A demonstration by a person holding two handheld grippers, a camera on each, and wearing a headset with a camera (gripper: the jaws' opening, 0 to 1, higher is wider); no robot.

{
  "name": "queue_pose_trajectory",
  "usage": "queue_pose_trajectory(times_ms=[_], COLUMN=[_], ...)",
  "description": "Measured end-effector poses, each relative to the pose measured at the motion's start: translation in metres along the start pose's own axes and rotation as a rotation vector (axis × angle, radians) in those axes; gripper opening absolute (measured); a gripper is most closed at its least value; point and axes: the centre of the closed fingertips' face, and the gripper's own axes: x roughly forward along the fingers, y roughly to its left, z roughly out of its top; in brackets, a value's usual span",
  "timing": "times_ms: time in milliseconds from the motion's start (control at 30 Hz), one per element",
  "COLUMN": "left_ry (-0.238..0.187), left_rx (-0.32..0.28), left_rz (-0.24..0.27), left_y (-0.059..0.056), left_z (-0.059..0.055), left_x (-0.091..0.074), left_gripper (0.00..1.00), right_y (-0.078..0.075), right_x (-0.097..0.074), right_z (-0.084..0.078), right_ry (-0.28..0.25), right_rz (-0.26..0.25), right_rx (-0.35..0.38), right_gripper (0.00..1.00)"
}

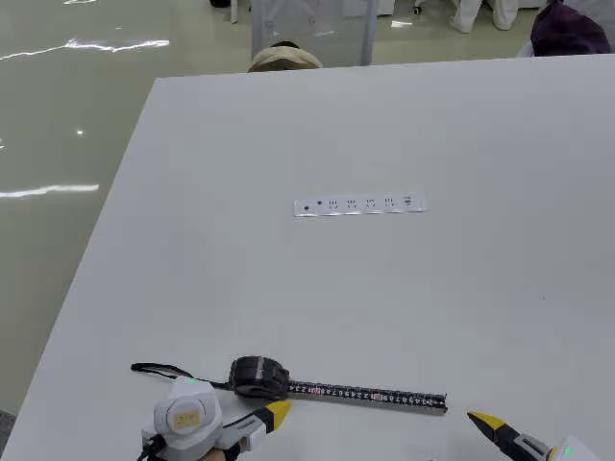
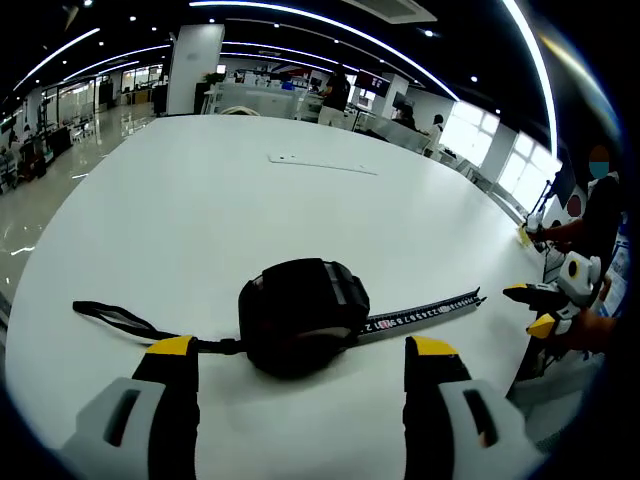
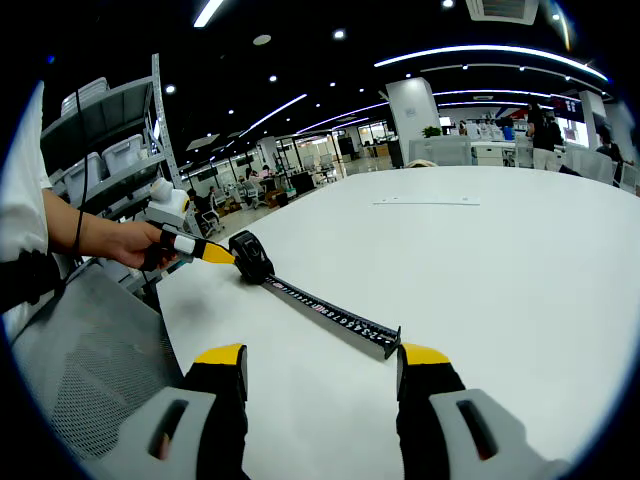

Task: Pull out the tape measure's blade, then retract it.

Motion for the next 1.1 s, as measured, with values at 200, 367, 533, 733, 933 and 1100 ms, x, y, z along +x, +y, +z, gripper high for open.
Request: queue_pose_trajectory(times_ms=[200, 367, 533, 733, 933, 1100], left_ry=[0.001, -0.003, 0.002, 0.010, 0.017, 0.018], left_rx=[-0.019, -0.029, -0.040, -0.046, -0.055, -0.063], left_rz=[0.002, 0.005, 0.010, 0.022, 0.030, 0.033], left_y=[-0.001, -0.001, -0.002, 0.000, -0.001, -0.002], left_z=[0.000, 0.003, 0.003, 0.002, 0.001, 0.001], left_x=[0.003, 0.006, 0.009, 0.012, 0.015, 0.017], left_gripper=[0.84, 0.84, 0.85, 0.84, 0.84, 0.84], right_y=[-0.001, -0.003, -0.005, -0.009, -0.014, -0.018], right_x=[0.002, 0.002, 0.004, 0.007, 0.010, 0.011], right_z=[-0.004, -0.008, -0.008, -0.008, -0.005, -0.005], right_ry=[0.001, 0.003, 0.002, 0.003, -0.001, 0.004], right_rz=[0.018, 0.031, 0.039, 0.049, 0.055, 0.061], right_rx=[0.000, -0.004, -0.005, -0.017, -0.022, -0.026], right_gripper=[0.60, 0.59, 0.58, 0.56, 0.55, 0.55])
